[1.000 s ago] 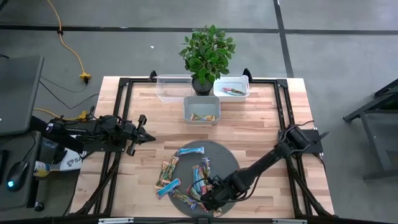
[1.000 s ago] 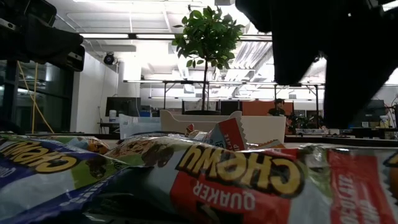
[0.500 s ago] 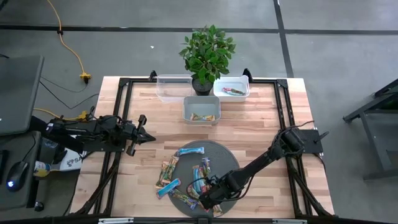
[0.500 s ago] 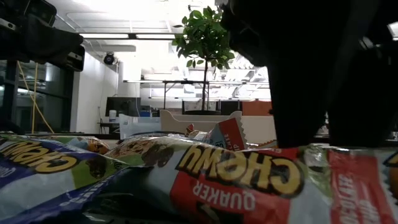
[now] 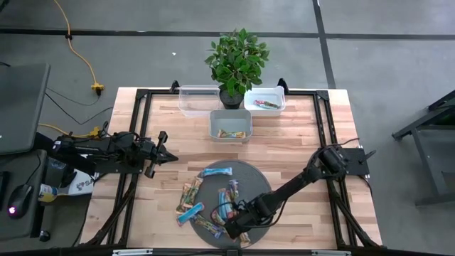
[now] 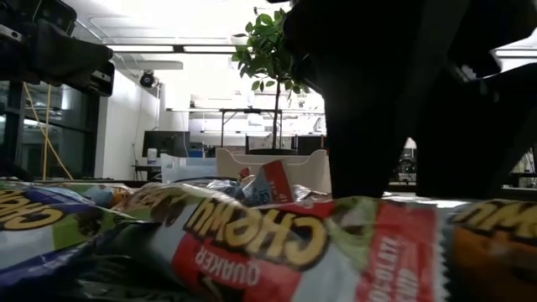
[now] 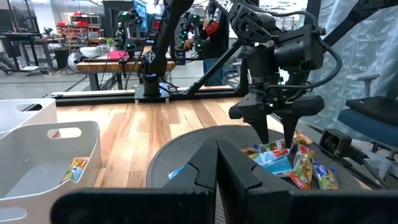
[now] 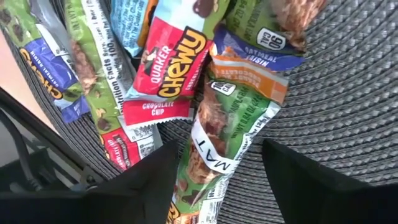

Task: Pick and place Granola Bars by type
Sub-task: Put the orange granola bar into the gray bin

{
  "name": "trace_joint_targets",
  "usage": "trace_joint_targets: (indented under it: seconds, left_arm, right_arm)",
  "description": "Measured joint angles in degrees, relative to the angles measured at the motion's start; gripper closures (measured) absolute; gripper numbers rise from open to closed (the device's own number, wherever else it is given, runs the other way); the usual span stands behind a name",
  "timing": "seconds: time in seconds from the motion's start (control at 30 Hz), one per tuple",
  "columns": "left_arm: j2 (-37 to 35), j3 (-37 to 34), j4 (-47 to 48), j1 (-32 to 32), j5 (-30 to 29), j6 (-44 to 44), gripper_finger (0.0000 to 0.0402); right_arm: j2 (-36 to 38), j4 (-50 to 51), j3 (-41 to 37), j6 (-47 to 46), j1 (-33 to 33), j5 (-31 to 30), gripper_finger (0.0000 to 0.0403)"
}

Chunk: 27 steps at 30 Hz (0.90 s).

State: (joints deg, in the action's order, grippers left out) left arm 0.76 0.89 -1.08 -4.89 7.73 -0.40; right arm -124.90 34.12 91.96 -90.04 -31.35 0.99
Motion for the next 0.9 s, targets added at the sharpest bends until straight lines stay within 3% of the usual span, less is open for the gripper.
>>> trace_joint_targets:
  seconds: [0.9]
  left_arm:
    - [0.0, 0.0, 0.0, 0.0, 0.3, 0.0, 0.0401]
  right_arm:
    - [-0.2, 4.0, 1.2, 0.4, 0.2, 4.6, 0.0333]
